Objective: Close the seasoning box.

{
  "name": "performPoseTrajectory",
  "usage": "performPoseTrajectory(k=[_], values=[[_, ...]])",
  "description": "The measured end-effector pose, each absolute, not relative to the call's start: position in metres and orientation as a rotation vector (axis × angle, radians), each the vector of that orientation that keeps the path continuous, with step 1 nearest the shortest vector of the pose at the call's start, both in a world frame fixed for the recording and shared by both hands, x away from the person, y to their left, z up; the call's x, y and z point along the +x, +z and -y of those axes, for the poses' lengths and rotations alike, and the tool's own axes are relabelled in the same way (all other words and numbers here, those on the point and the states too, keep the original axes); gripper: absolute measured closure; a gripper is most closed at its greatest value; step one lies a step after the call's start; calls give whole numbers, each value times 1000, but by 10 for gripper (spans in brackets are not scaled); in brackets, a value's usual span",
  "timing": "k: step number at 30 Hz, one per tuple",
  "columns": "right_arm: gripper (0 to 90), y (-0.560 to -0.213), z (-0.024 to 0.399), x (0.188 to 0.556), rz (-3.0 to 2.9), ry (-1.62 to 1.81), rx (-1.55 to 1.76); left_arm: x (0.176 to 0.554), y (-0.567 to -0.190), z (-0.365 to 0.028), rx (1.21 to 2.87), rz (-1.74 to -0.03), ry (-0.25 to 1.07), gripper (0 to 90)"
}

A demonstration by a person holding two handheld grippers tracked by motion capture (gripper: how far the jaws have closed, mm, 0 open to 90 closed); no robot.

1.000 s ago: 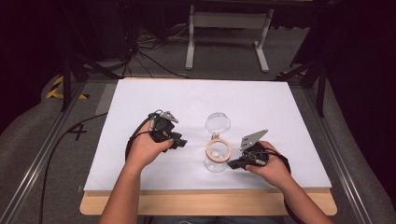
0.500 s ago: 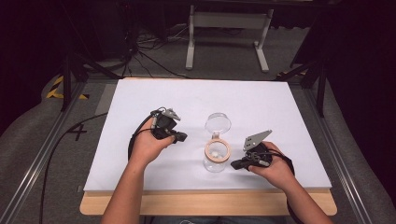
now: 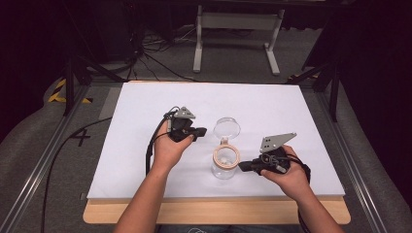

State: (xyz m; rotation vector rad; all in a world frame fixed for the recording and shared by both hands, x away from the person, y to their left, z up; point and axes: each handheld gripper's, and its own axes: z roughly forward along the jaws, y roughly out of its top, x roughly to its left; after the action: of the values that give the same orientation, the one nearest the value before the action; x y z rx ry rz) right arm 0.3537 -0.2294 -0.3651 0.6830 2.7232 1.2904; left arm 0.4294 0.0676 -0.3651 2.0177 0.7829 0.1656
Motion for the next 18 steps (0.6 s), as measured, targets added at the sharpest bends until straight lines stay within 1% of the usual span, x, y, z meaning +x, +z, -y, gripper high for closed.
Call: performPoseTrajectory(k=[3,7,12,18], values=[[900,-364,229,355,-2690,1365,714,428,-368,-63,1987,-782,174,882],[900,-369,229,358,-2667,1366,742,428,-371,-59,1963,-786,173,883],[900,-369,230,360,-2620,1399,777,426,-371,-54,1949,-773,226,887],[900,-366,229,360,-2594,1433,789,423,-369,-53,1948,-753,221,887]])
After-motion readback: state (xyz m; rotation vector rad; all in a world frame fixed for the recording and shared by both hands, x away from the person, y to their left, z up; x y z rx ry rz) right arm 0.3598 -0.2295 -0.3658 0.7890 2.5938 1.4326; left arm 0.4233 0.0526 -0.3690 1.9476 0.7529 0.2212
